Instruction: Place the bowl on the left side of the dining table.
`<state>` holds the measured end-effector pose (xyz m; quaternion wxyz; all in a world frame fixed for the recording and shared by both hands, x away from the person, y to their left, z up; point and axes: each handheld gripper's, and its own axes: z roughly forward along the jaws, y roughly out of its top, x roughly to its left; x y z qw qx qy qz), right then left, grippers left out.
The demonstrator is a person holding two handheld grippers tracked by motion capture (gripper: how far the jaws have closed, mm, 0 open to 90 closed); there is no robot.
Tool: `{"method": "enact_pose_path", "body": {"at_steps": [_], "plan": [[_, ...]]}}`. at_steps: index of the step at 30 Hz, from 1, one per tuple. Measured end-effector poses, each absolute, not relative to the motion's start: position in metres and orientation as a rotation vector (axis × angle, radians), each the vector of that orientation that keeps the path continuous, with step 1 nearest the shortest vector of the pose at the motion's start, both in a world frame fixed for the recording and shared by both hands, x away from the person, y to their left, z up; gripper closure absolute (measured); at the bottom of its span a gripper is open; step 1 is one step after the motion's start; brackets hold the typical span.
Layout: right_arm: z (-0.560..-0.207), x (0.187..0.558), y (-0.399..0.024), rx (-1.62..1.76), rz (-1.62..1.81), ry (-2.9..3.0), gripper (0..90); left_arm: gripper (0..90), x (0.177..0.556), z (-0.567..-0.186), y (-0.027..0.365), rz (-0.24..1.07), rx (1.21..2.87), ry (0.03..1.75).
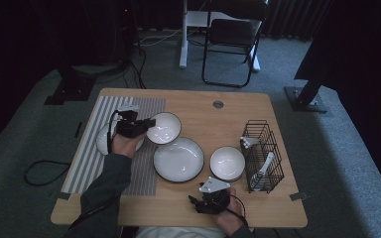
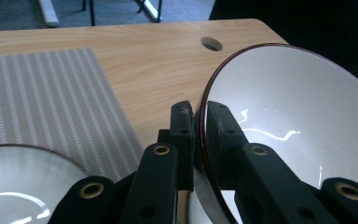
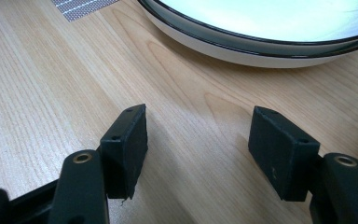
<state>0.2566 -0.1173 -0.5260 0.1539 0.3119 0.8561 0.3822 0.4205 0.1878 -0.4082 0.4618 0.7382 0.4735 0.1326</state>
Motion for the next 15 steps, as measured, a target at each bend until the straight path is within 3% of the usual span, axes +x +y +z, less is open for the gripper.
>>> {"method": "enact_pose_path", "body": {"at_steps": [15], "plan": [[-0.526,0.257,-0.117,0.895,1.096,2.454,36.9,82.6,0.422,-0.416,0.225,0.388,1.77,1.26]]}}
